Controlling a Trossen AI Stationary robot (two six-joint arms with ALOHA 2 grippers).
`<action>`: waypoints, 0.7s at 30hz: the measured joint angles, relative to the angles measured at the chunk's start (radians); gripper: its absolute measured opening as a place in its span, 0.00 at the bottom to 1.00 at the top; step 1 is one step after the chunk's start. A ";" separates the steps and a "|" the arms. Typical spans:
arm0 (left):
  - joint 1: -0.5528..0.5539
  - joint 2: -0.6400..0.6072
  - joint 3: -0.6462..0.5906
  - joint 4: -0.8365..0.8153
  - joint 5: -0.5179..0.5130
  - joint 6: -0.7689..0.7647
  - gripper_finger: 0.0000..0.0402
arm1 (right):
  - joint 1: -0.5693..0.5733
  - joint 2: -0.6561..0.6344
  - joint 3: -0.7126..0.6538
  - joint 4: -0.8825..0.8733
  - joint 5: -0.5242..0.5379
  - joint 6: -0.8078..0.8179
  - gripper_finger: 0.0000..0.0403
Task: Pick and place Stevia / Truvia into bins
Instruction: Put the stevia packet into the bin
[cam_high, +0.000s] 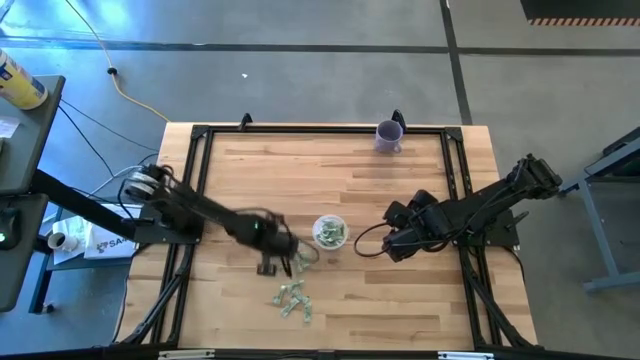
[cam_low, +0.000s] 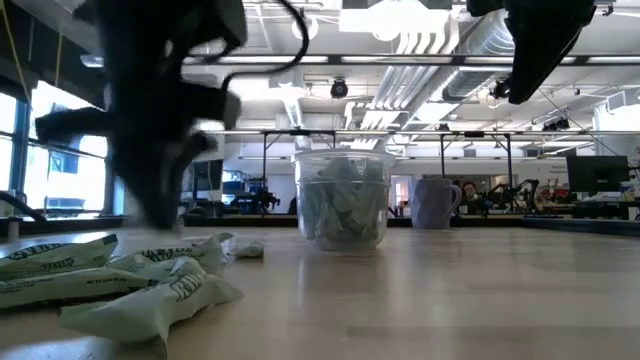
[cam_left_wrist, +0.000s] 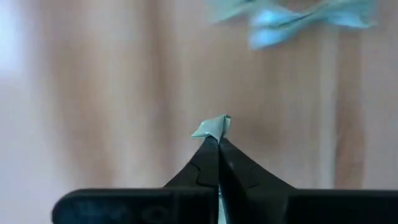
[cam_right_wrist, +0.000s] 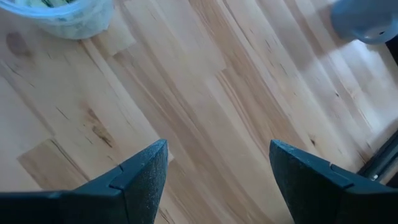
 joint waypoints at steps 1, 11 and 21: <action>0.022 -0.038 0.028 -0.060 -0.012 0.012 0.09 | 0.000 0.000 0.000 -0.006 0.000 0.000 0.67; 0.238 -0.213 0.108 0.407 0.147 0.098 0.06 | 0.000 0.000 0.000 -0.019 0.037 0.006 0.67; 0.196 0.013 0.131 0.451 0.063 0.029 0.26 | 0.000 0.000 0.000 -0.034 0.032 0.028 0.67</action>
